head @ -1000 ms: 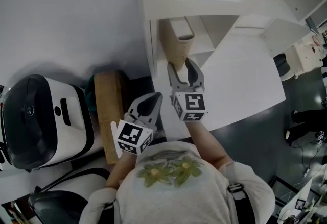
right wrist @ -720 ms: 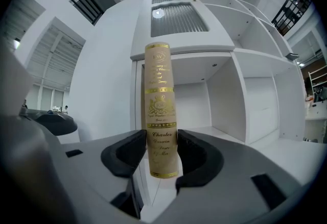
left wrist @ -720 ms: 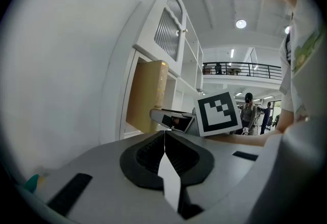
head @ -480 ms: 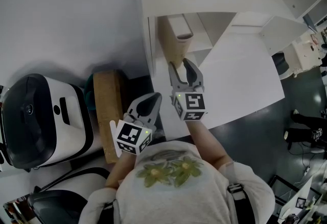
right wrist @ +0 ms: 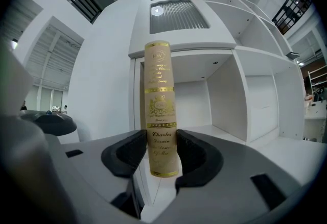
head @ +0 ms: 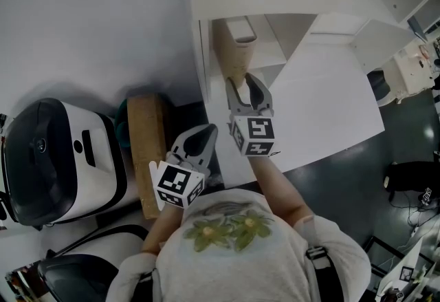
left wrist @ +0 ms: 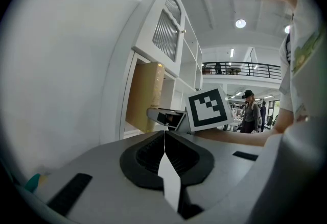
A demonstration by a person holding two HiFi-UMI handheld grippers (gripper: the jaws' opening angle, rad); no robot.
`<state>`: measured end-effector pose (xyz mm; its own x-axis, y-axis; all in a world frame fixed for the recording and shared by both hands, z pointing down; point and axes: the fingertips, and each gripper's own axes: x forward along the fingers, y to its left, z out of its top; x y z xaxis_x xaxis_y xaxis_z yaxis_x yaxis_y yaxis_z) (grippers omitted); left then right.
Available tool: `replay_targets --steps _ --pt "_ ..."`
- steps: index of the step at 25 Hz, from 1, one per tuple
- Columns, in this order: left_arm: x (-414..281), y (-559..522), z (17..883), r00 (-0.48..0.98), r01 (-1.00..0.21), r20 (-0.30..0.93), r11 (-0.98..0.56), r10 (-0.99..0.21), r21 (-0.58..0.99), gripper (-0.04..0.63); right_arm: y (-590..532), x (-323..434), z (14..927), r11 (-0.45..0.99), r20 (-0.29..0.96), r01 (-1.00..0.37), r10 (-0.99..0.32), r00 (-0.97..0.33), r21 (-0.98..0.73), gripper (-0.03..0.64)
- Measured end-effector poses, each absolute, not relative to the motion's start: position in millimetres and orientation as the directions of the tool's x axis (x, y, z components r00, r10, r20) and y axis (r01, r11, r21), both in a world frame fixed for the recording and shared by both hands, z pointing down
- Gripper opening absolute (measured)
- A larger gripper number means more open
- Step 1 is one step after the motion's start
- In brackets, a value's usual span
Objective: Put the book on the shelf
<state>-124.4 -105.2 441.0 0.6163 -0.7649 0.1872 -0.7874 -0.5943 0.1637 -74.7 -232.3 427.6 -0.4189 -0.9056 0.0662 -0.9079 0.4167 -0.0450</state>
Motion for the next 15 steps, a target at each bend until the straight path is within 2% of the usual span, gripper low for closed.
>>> replay_targets --steps 15 --pt "-126.1 -109.1 440.9 0.618 -0.786 0.186 -0.597 -0.764 0.163 0.029 -247.6 -81.0 428.4 0.407 0.074 -0.912 -0.909 -0.41 -0.045 0.206"
